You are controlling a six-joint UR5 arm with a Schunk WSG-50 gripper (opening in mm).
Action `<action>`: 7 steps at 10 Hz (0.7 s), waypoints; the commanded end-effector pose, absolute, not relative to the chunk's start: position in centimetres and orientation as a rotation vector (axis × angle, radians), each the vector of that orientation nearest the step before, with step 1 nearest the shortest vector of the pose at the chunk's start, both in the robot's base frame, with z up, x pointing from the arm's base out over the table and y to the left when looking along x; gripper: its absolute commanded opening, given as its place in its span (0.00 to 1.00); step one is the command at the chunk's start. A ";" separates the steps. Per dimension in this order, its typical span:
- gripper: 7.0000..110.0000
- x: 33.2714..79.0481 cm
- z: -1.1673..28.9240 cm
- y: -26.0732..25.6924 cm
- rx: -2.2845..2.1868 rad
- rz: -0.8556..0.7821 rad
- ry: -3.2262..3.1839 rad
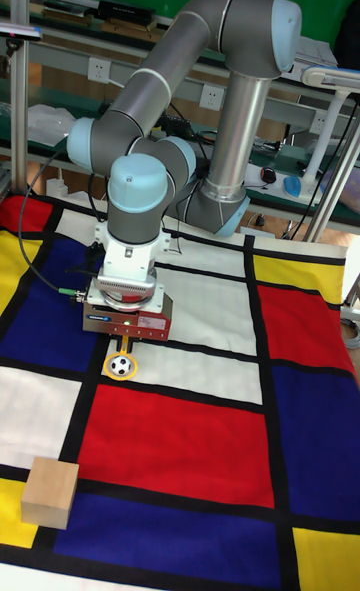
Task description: Attach the bubble ring to the ball
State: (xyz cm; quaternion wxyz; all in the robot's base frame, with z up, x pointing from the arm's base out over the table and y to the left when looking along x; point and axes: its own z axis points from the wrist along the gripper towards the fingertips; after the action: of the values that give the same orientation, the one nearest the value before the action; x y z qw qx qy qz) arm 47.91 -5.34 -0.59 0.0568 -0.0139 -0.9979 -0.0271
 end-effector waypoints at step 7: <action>0.00 47.9 -0.6 -5.5 -0.032 -0.089 -3.013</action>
State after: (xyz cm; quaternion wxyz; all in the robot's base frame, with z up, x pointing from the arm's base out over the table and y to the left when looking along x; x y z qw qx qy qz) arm 47.66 -5.54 -0.65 0.0655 -0.0082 -0.9975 -0.0258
